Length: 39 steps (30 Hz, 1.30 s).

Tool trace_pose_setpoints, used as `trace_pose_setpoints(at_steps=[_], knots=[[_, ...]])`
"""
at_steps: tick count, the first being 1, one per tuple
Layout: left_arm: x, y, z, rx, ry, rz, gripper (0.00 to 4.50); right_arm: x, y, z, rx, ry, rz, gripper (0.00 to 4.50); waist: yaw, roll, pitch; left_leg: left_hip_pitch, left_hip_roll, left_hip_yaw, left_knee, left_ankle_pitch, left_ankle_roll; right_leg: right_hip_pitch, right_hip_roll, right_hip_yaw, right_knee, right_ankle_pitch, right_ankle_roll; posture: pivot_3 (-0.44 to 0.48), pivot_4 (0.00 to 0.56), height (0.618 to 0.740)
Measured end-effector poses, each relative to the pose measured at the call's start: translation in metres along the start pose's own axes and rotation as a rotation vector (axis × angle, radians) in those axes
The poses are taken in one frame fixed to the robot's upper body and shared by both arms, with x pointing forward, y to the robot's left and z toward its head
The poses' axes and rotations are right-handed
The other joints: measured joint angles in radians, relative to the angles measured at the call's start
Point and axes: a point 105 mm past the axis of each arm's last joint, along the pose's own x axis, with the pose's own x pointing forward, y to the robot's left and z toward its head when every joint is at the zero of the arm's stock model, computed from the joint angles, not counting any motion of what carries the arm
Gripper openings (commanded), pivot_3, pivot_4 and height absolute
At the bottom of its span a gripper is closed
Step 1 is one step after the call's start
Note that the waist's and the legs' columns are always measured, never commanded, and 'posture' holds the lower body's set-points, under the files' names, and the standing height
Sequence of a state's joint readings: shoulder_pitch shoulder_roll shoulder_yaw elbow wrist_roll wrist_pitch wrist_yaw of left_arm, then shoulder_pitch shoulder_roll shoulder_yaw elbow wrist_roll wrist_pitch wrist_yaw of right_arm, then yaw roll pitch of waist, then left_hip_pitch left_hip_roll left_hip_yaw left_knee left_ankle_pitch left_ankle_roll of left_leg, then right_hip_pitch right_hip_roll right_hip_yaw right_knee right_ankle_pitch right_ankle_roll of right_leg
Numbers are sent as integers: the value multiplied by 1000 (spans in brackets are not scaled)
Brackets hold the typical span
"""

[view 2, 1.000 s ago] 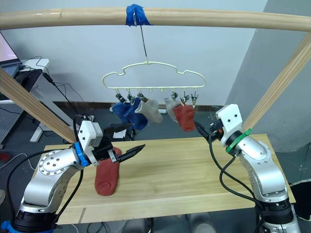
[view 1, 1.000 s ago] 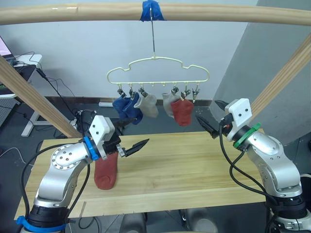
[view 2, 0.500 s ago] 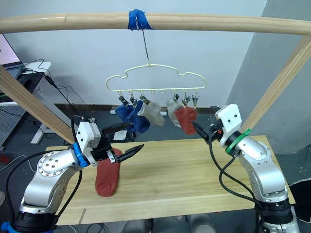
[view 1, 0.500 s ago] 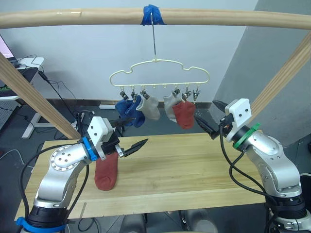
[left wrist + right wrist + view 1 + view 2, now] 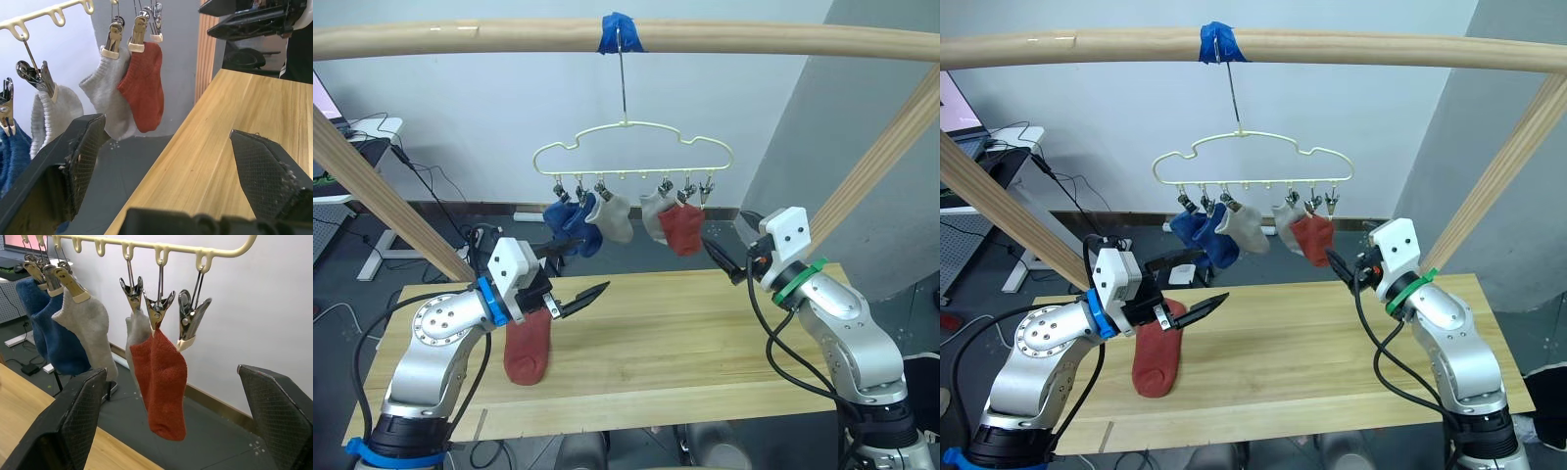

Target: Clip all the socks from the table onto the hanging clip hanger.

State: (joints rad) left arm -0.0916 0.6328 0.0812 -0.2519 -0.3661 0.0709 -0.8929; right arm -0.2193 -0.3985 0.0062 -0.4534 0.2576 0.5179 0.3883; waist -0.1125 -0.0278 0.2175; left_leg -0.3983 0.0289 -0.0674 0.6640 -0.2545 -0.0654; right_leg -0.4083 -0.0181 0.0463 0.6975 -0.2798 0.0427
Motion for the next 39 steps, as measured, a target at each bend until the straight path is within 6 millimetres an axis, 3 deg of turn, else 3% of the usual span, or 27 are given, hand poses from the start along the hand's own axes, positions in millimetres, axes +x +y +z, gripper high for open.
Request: trace_pose_setpoints(at_steps=[11, 14, 17, 33, 36, 39], knots=[[-2, -1, -4, -11, 1, -7, 4500, 2, 3, -2, 17, 10, -4, 4471, 0, 0, 0, 0, 0, 0, 0, 0, 0, 0, 0, 0, 0, 0, 0, -148, 152, 740], [-2, -1, -4, -11, 1, -7, 4500, 2, 3, -2, 21, 9, -7, 3913, 0, 0, 0, 0, 0, 0, 0, 0, 0, 0, 0, 0, 0, 0, 0, -148, 153, 740], [-2, -1, -4, -11, 1, -7, 4500, 2, 4, -3, 30, 12, -7, 2850, 0, 0, 0, 0, 0, 0, 0, 0, 0, 0, 0, 0, 0, 0, 0, -149, 157, 740], [9, 3, 8, -19, -34, 3, 4500, 12, 6, 10, 39, -41, -70, 2850, -1, 0, 0, 0, 0, 0, 0, 0, 0, 0, 0, 0, 0, 0, 0, -158, 169, 740], [9, 2, 9, -26, -33, -2, 4500, 13, 6, 11, 45, -43, -79, 2265, -1, 0, 0, 0, 0, 0, -1, 0, 0, 0, 0, 0, 0, 0, 0, -158, 173, 740], [9, 2, 9, -34, -29, -4, 4500, 13, 7, 11, 48, -44, -81, 1223, -1, 0, 0, 0, 0, 0, -1, 0, 0, 0, 0, 0, 0, 0, 0, -157, 178, 740]])
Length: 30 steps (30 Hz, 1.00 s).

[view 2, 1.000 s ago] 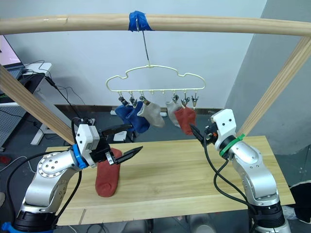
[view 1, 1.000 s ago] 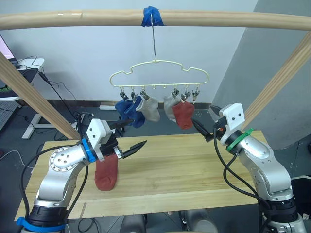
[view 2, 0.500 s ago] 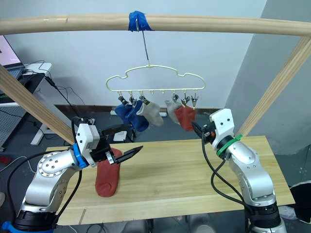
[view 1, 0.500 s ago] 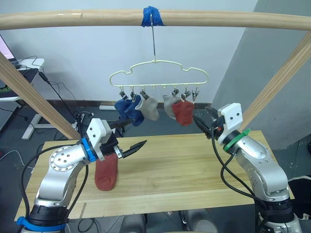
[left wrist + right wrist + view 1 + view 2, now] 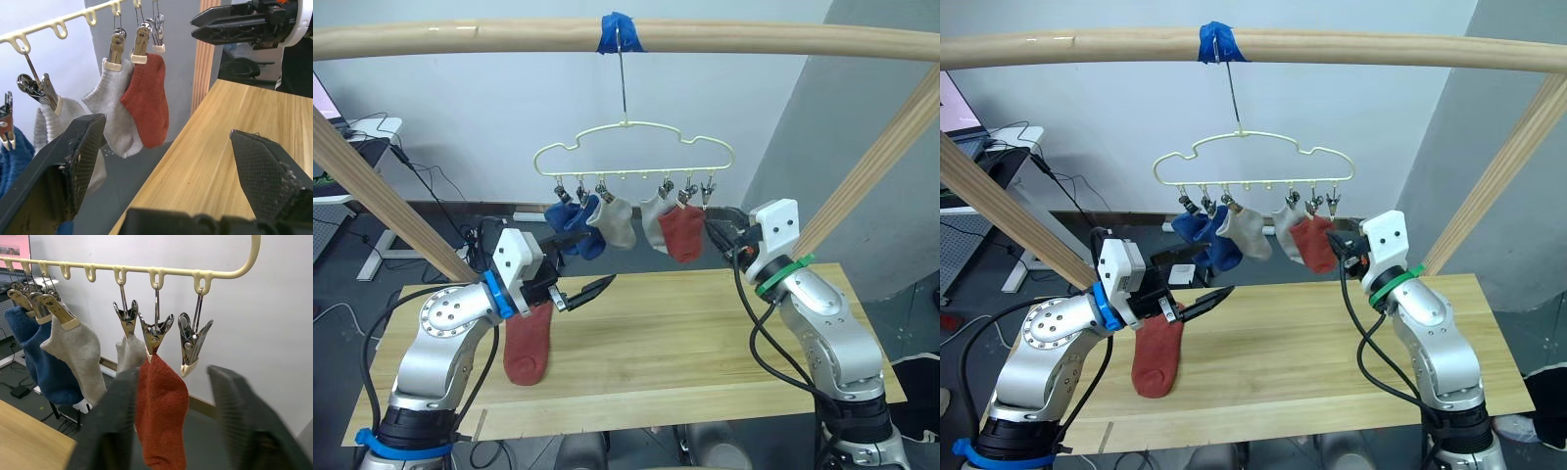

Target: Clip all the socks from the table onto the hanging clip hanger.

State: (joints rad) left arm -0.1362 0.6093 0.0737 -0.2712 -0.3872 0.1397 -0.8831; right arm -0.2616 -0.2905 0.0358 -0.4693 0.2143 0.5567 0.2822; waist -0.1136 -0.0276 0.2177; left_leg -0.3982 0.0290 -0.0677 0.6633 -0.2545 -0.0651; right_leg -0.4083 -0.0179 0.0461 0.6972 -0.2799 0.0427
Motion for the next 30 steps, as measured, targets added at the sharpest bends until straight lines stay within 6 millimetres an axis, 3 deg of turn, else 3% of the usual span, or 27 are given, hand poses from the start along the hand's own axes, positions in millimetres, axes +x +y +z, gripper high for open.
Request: trace_pose_setpoints(at_steps=[9, 17, 21, 24, 30], knots=[[2, 0, 2, -5, -2, 2, 4500, 9, -1, 8, -3, -18, -48, 1223, 0, 0, 0, 0, 0, 0, 0, 0, 0, 0, 0, 0, 0, 0, 0, -166, 191, 740], [6, -1, 7, -2, -15, -11, 4500, 27, -1, 4, 34, 12, -149, 1223, -1, 1, 1, 0, 0, 0, -1, 0, 0, 0, 0, 0, -1, 0, 0, -169, 196, 740], [7, -1, 8, 0, -17, -20, 4500, 30, 4, 5, 52, 6, -162, 2017, -1, 2, 1, 0, 0, 0, -1, 0, 0, 0, 0, 0, -1, 0, 0, -169, 196, 740], [7, -1, 8, 1, -18, -21, 4500, 30, 5, 4, 59, 9, -169, 3034, -1, 2, 1, 0, 0, 0, -1, 0, 0, 0, 0, 0, -1, 0, 0, -169, 196, 740], [8, -2, 7, 0, -18, -27, 4500, 32, 6, 2, 64, 19, -182, 3034, -1, 2, 1, 0, 0, 0, -1, 0, 0, 0, 0, 0, -1, 0, 0, -162, 194, 740]])
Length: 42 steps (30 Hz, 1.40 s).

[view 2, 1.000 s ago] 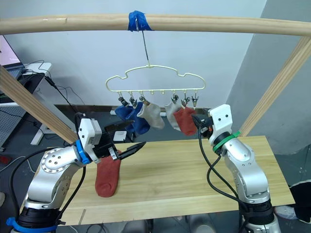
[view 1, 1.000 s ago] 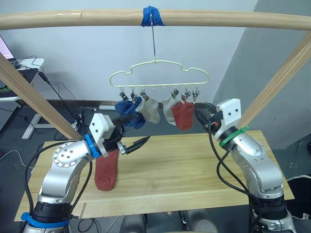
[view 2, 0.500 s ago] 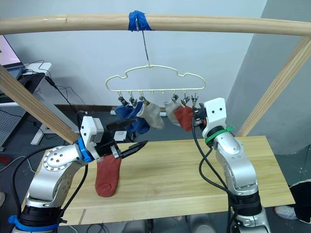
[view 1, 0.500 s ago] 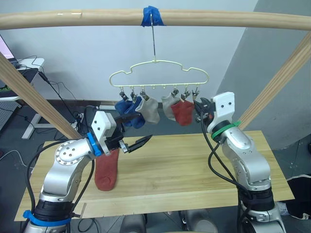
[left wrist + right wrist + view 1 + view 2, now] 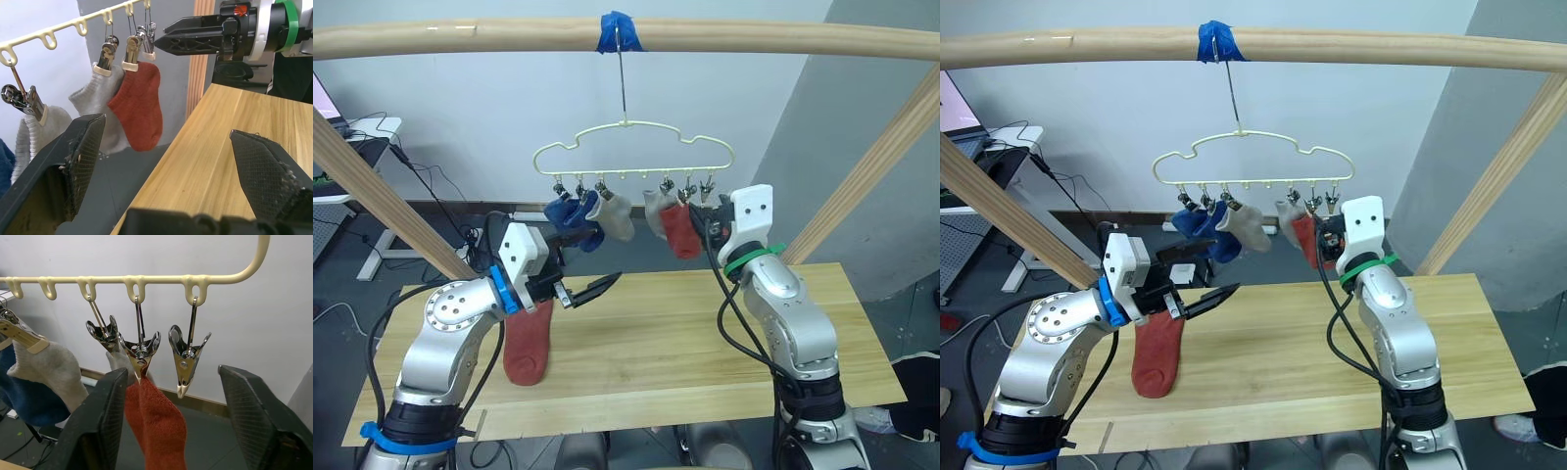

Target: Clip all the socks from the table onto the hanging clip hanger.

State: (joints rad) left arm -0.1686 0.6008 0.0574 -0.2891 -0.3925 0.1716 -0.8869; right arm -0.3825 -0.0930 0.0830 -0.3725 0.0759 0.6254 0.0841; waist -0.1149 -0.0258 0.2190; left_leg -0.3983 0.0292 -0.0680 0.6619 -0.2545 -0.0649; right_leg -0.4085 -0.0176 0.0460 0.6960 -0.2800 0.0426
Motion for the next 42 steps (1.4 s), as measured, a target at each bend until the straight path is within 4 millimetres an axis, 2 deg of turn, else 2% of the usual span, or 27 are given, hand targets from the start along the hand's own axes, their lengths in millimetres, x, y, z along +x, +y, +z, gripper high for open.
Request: trace_pose_setpoints(at_steps=[11, 17, 24, 31, 42], knots=[[0, 0, -3, -2, 7, -10, 4500, 13, -5, -11, -25, 27, -73, 3034, 0, 0, 0, 0, 0, 0, -1, 0, 0, 0, 0, 0, -1, 0, 0, -157, 189, 740], [0, -1, -3, 13, 5, -15, 4500, 19, -6, -3, -47, -8, -99, 3034, 0, 0, 0, 0, 0, 0, -1, 0, 0, 0, 0, 0, -1, 0, 0, -155, 189, 740], [1, -2, -4, 13, 7, -21, 4500, 22, -6, -5, -31, -3, -117, 3034, 0, 0, 0, -1, 0, 0, -1, 0, 0, 0, 0, 0, -2, 0, 0, -156, 191, 740], [1, -1, -3, 15, 7, -21, 4500, 26, -4, 10, 28, -30, -131, 3034, 0, 1, 1, -1, 0, 0, -2, 0, 0, -1, 0, 0, -2, 0, 0, -160, 193, 740], [2, 3, -5, 13, 11, -19, 4500, 25, -6, 4, 54, 8, -153, 3034, -1, 1, 1, -1, 0, 0, -3, 0, 0, -1, 0, 0, -4, 0, 0, -162, 194, 740]])
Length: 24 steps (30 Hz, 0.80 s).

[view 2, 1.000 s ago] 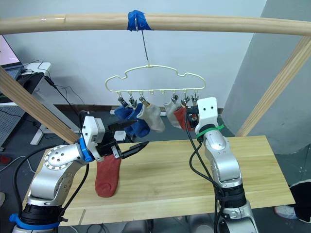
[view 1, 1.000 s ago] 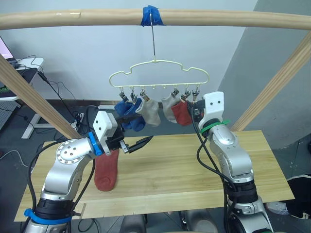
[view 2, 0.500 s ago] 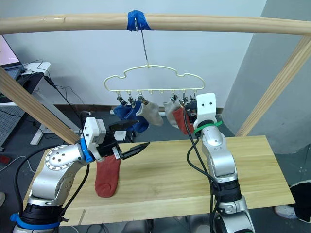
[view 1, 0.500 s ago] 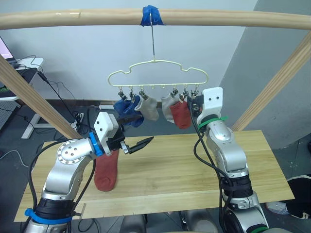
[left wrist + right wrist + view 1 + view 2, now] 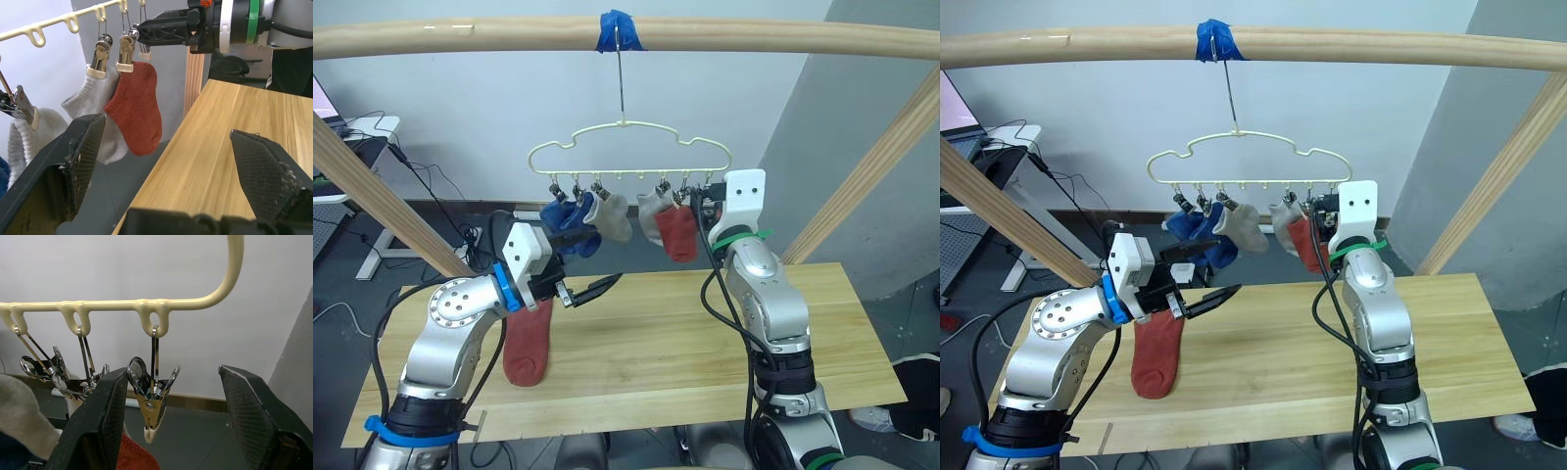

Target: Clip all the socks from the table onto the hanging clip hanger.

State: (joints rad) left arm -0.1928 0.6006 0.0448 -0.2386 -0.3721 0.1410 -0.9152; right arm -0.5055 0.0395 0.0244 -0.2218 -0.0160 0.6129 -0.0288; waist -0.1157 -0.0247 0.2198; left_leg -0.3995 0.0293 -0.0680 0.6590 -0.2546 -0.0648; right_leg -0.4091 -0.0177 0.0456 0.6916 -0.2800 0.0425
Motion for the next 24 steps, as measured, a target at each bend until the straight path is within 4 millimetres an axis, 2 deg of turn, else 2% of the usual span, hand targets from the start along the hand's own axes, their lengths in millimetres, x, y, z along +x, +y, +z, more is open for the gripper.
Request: trace_pose_setpoints(at_steps=[7, 11, 24], knots=[[1, 0, 1, 2, -8, -5, 4500, 1, 1, -1, 76, 15, -22, 3034, 0, 0, 0, 0, 0, 0, -1, 0, 0, 0, 0, 0, -2, 0, 0, -162, 195, 740], [2, -1, 2, 3, -9, -10, 4500, 0, 5, 7, 115, 0, -20, 3034, -1, 1, 0, 0, 0, 0, -3, 0, 0, 0, 0, 0, -3, 0, 0, -162, 195, 740], [4, -2, 2, 4, -10, -18, 4500, -3, 8, 9, 173, 24, -32, 3034, -1, 1, 0, 0, 1, 0, -14, 0, 0, -1, -1, -1, -12, 0, 0, -163, 198, 740]])
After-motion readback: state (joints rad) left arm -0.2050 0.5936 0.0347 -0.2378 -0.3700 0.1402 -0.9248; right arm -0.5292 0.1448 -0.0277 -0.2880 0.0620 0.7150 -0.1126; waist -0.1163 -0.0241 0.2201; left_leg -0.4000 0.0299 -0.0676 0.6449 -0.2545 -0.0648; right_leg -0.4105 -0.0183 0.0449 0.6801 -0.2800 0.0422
